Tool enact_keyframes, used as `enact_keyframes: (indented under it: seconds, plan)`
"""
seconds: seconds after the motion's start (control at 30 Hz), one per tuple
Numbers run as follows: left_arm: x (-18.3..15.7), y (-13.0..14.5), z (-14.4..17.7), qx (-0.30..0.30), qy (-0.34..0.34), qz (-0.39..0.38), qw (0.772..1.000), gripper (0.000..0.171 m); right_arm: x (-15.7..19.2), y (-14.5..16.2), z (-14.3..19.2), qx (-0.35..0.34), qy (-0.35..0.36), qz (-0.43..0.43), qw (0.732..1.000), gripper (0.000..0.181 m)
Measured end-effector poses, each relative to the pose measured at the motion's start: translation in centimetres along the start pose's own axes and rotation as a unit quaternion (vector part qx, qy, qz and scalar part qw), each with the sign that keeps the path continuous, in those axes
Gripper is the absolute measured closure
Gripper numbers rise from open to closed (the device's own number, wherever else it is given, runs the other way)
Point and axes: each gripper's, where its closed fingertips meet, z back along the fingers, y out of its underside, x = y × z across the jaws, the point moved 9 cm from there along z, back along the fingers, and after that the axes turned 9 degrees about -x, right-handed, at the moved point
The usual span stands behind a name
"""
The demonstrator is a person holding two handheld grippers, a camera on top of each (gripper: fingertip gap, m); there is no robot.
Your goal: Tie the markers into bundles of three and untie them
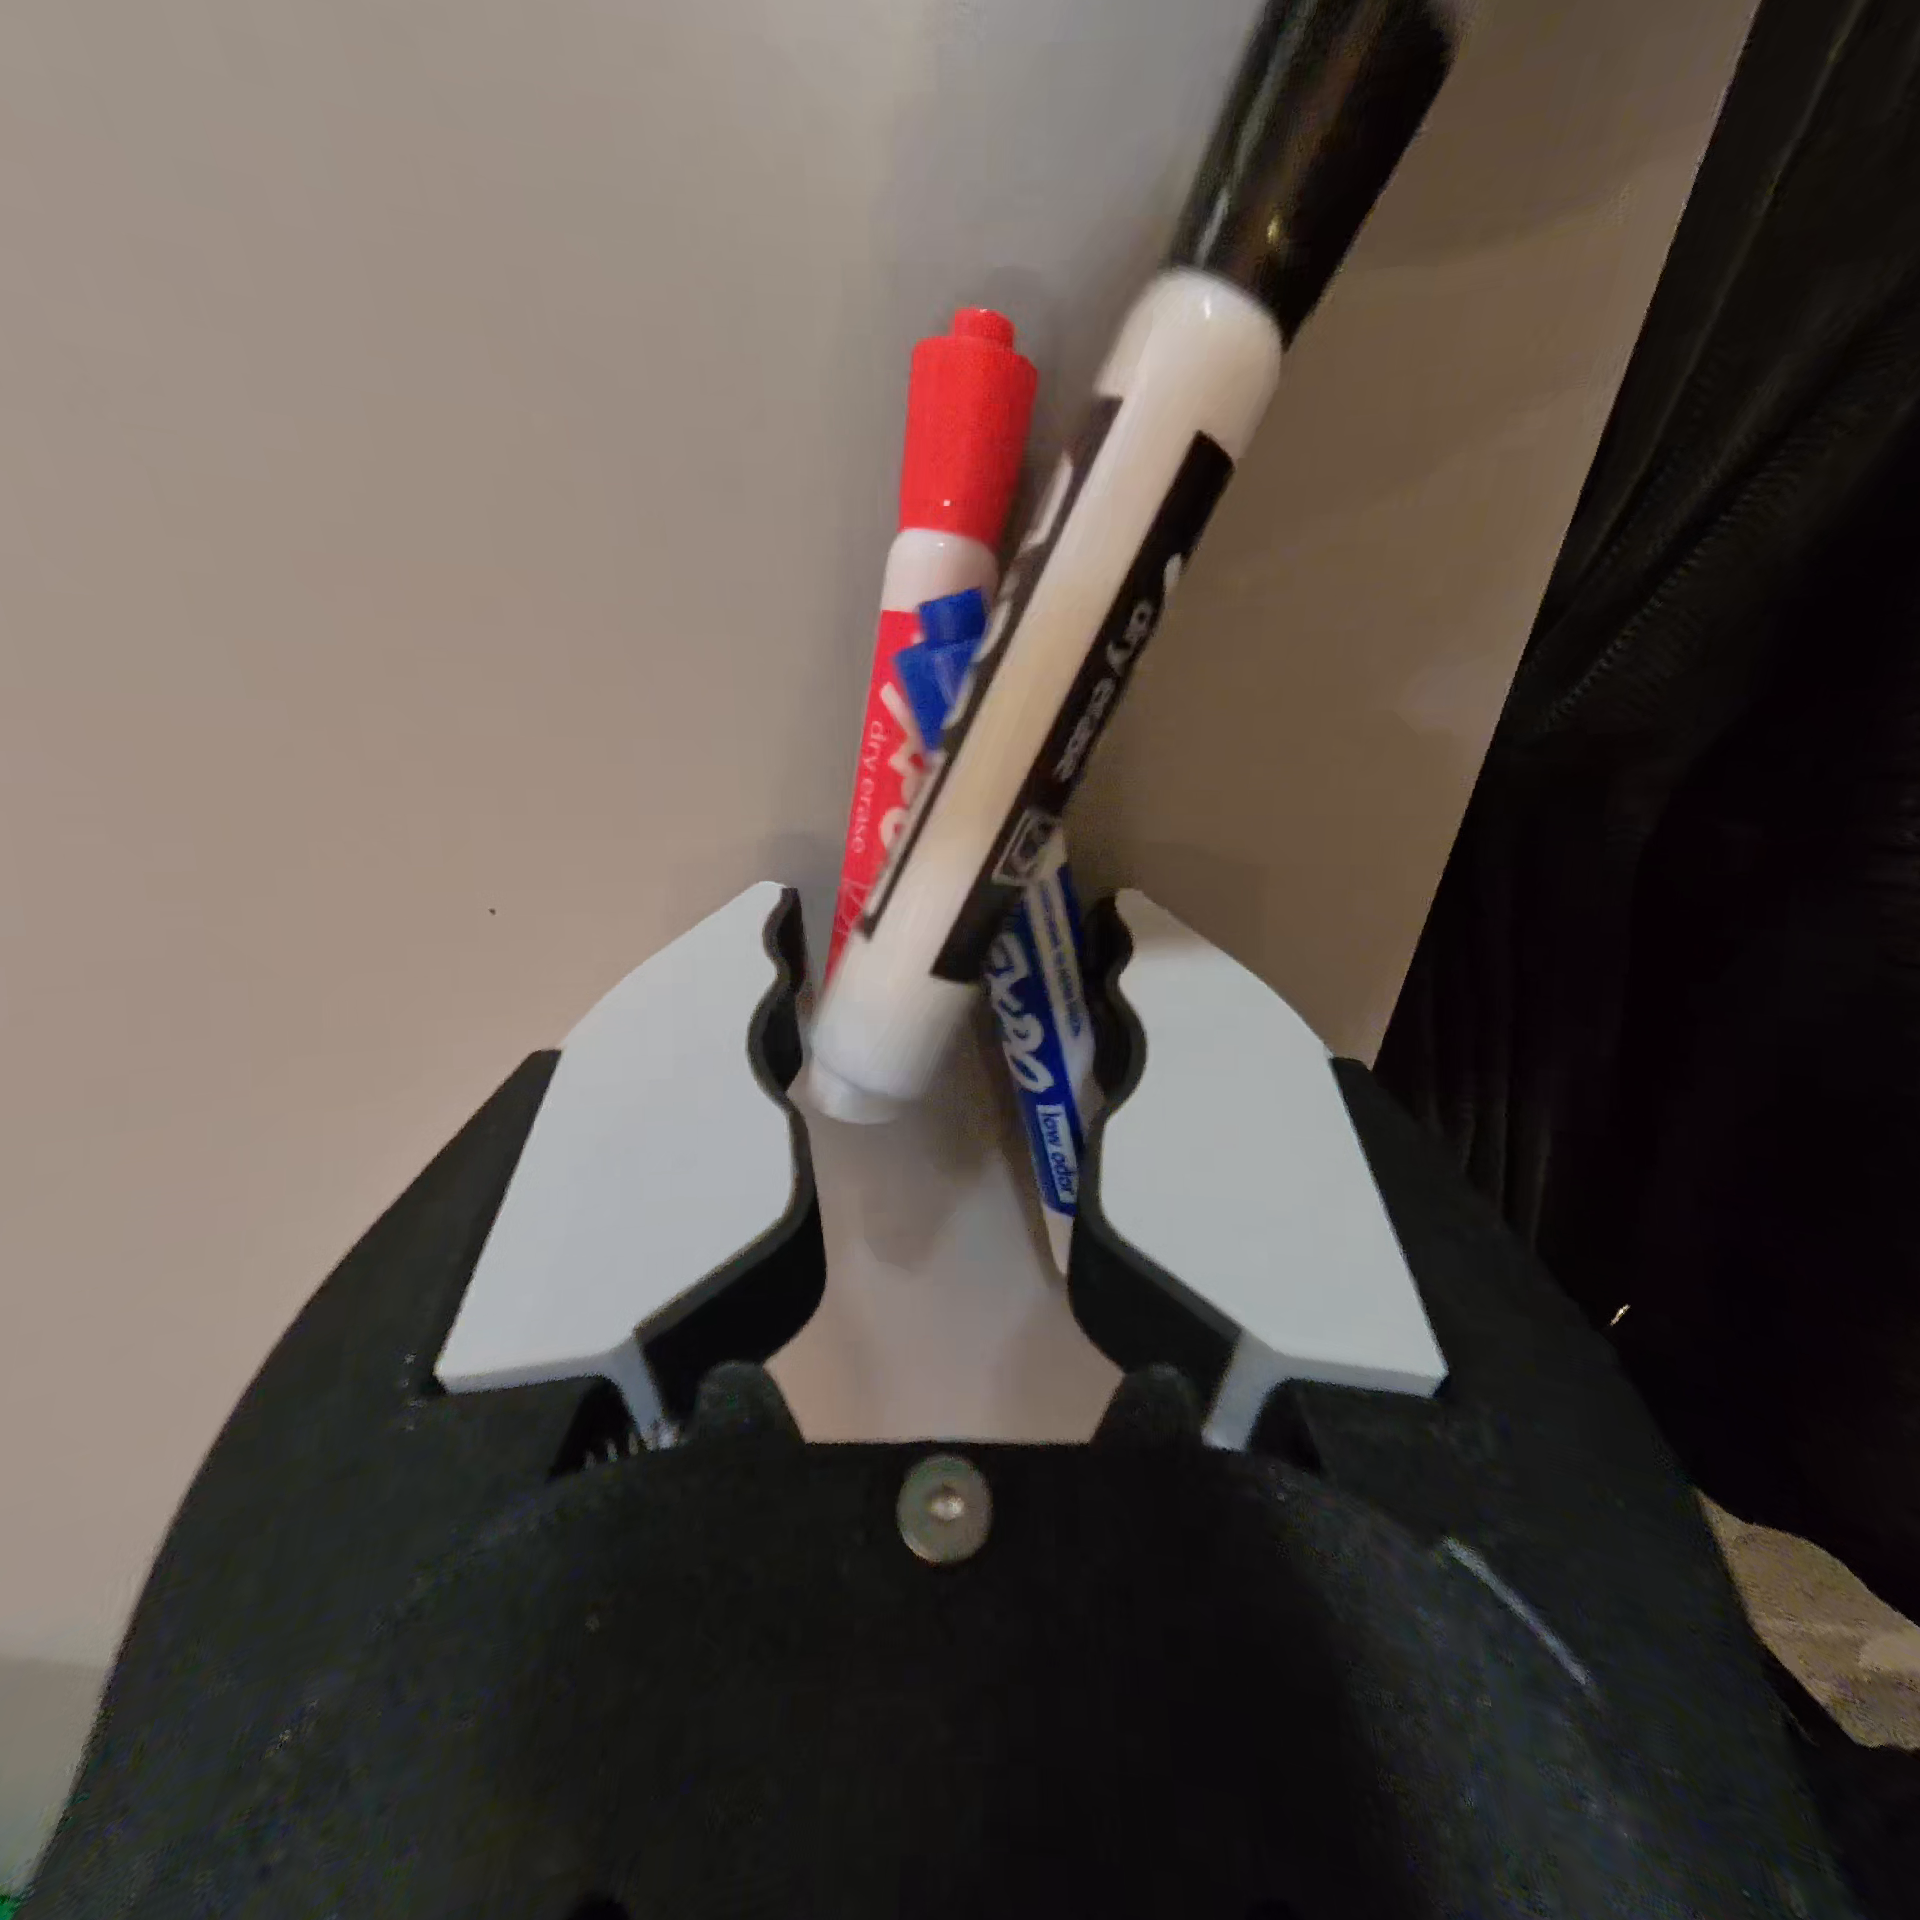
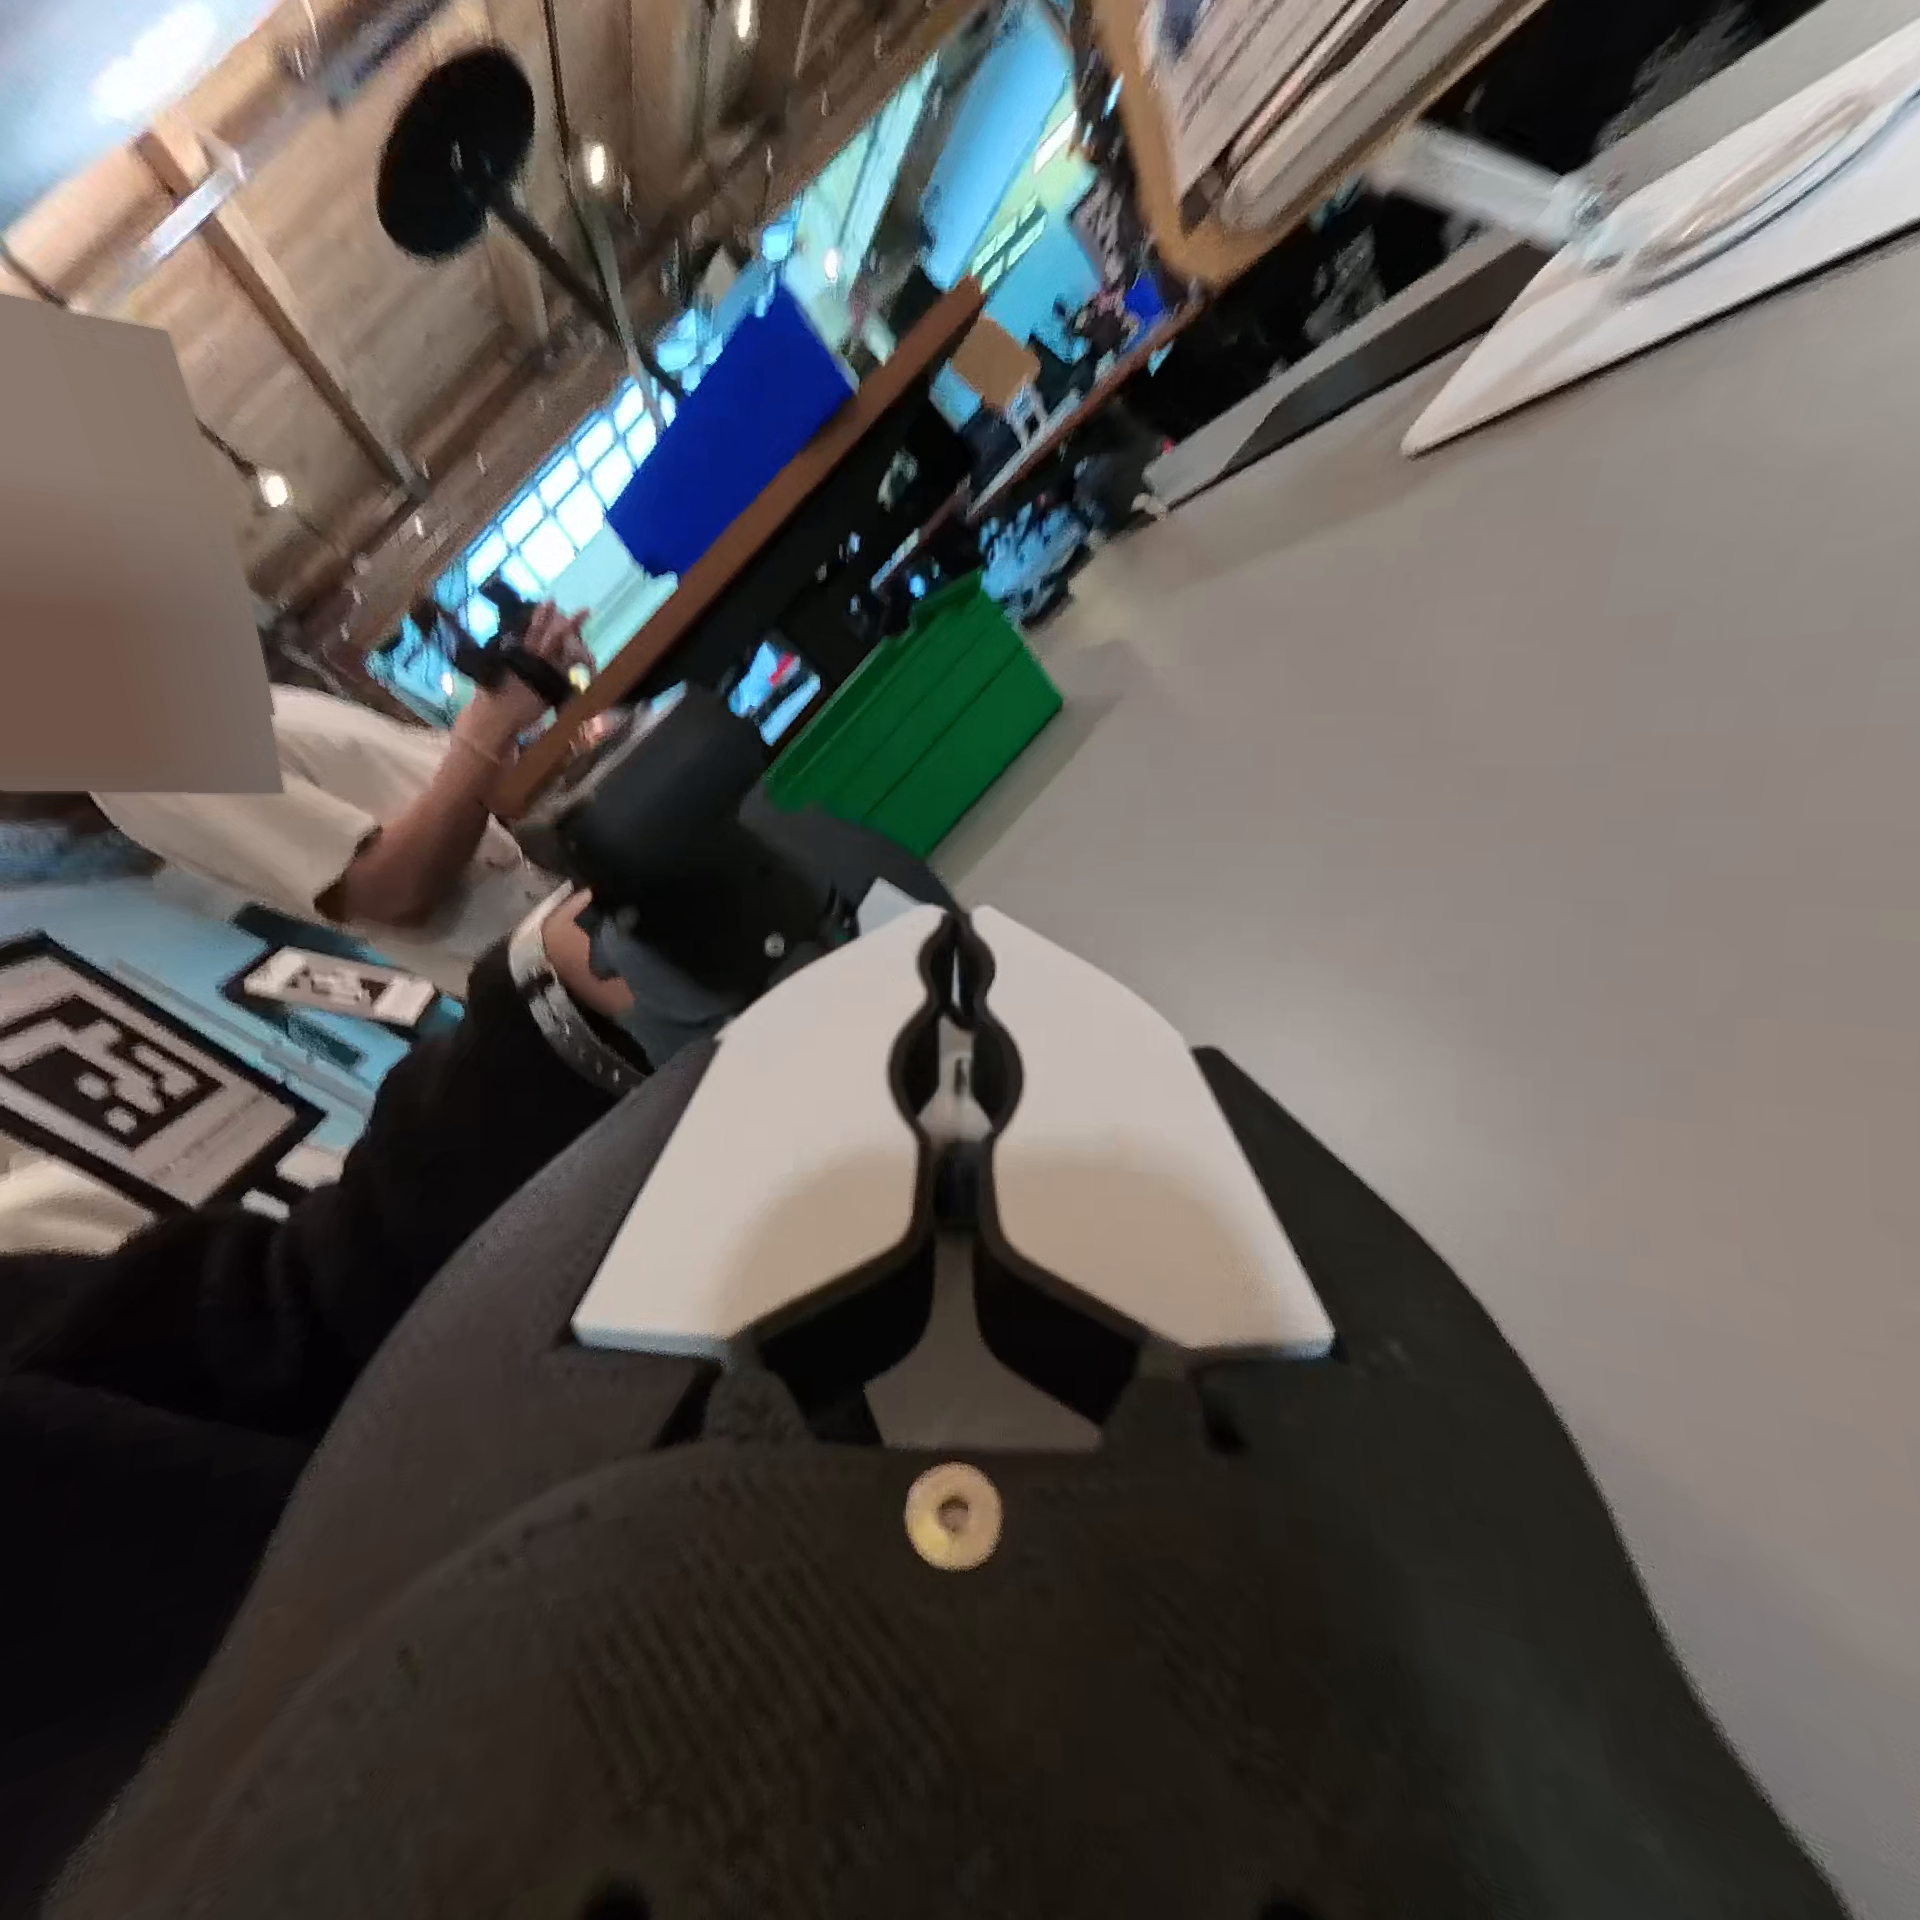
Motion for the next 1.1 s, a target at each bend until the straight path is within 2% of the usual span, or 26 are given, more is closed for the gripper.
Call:
enact_keyframes:
  seconds: [0.07,0.17,0.23,0.33,0.4,0.5,0.6,0.63,0.67,0.77,0.93,1.03,1.1]
  plan:
    - [0.2,0.2,0.1,-0.008,0.001,0.007,1.0,0.115,-1.0,-1.3,1.0,-0.026,0.022,-0.002,0.999,0.181]
    - [0.4,0.3,0.1,-0.015,0.0,0.009,1.0,0.118,-2.1,-2.5,1.9,-0.021,0.061,0.031,0.997,0.181]
    - [0.6,0.2,0.0,-0.014,-0.011,0.007,1.0,0.118,-2.1,-2.3,1.6,0.026,0.062,0.059,0.996,0.181]
    - [0.7,0.2,0.0,-0.016,-0.018,0.009,1.0,0.117,-0.2,-0.9,0.5,0.115,0.014,0.132,0.984,0.173]
    - [0.7,0.2,0.0,-0.018,-0.019,0.01,1.0,0.117,1.4,1.1,-0.2,0.187,-0.014,0.196,0.962,0.16]
    - [0.7,0.2,-0.1,-0.015,-0.022,0.012,1.0,0.117,2.9,5.3,-1.5,0.302,-0.033,0.243,0.921,0.146]
    - [0.7,0.2,-0.1,-0.015,-0.023,0.012,1.0,0.116,2.6,8.2,-2.3,0.384,0.027,0.359,0.85,0.145]
    - [0.7,0.2,-0.1,-0.015,-0.023,0.011,1.0,0.116,2.6,8.6,-2.5,0.391,0.038,0.39,0.833,0.154]
    - [0.7,0.2,-0.1,-0.015,-0.023,0.01,1.0,0.116,2.6,8.8,-2.6,0.389,0.045,0.406,0.826,0.159]
    - [0.7,0.2,-0.1,-0.015,-0.023,0.009,1.0,0.115,2.3,8.3,-2.7,0.389,0.049,0.391,0.833,0.161]
    - [0.8,0.3,-0.1,-0.021,-0.022,0.009,0.999,0.114,2.5,5.1,-1.7,0.329,0.031,0.352,0.876,0.162]
    - [0.8,0.3,-0.1,-0.023,-0.023,0.011,0.999,0.112,1.0,2.4,-0.5,0.291,0.085,0.357,0.884,0.162]
    - [0.9,0.4,-0.1,-0.024,-0.025,0.012,0.999,0.11,-1.1,1.2,0.3,0.299,0.152,0.369,0.867,0.162]
